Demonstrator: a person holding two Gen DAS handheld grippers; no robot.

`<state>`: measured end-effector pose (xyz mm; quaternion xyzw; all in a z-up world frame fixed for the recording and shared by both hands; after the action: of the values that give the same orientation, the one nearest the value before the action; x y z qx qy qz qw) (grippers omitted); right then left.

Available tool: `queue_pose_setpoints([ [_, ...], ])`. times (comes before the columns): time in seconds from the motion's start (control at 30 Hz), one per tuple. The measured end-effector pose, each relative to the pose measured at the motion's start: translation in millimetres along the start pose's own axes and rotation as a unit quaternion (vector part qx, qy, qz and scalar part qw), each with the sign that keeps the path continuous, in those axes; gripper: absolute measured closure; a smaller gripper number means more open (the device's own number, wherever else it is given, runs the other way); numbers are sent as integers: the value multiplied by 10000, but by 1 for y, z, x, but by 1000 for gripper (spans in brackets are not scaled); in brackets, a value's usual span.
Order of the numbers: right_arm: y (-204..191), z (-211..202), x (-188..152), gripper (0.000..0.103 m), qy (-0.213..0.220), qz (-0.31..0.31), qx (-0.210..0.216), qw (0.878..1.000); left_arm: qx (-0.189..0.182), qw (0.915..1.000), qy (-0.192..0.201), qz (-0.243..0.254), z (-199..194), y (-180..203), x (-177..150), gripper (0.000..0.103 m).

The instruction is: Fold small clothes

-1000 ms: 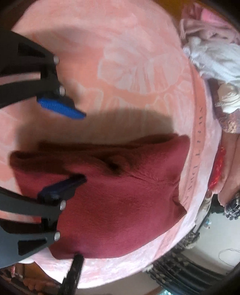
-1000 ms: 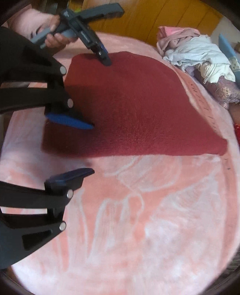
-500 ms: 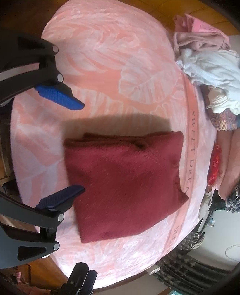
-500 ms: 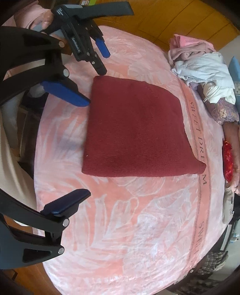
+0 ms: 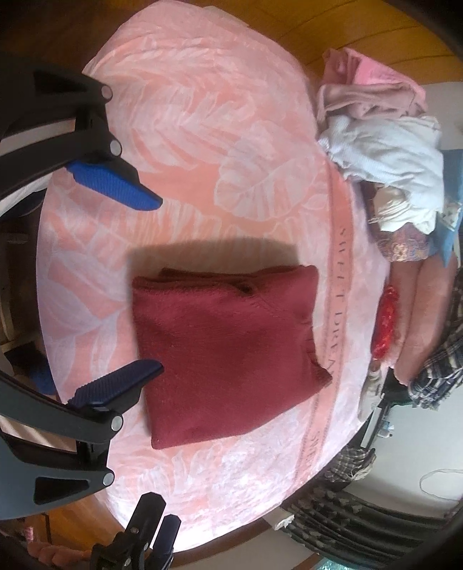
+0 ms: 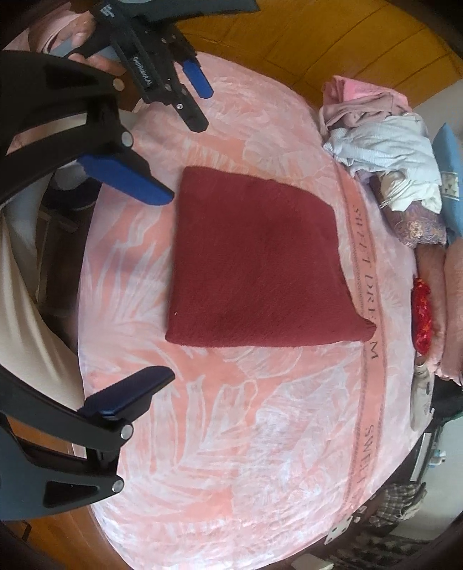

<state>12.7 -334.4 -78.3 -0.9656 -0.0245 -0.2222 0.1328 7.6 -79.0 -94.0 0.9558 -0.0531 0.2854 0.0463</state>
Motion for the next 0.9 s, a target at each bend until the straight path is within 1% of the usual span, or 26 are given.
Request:
queue_pose_setpoints([
  [0.17, -6, -5, 0, 12, 38, -21, 17, 10000, -26, 9999, 118, 18, -15, 2, 0, 17],
  [0.37, -11, -7, -4, 12, 6, 0, -54, 10000, 50, 9996, 269, 52, -32, 4, -3, 16],
  [0.67, -12, -14, -6, 11, 76, 8, -38, 10000, 71, 9991, 391, 128, -43, 10, -5, 16],
  [0.9, -13, -16, -7, 11, 94, -1, -14, 10000, 74, 9990, 405, 164, -45, 14, -6, 16],
])
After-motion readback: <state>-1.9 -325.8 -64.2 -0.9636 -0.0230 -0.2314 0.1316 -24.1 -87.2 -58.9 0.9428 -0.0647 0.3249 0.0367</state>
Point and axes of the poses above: each gripper's, at about its wrist camera, not at the fingertips, and z roughly the way its jaws point, y to its right, x to its top, the point moved 7 cm from there along z, roughly the way its jaws point, and after that the axes turned 2 degrees about -z, right-handed, at the moved point
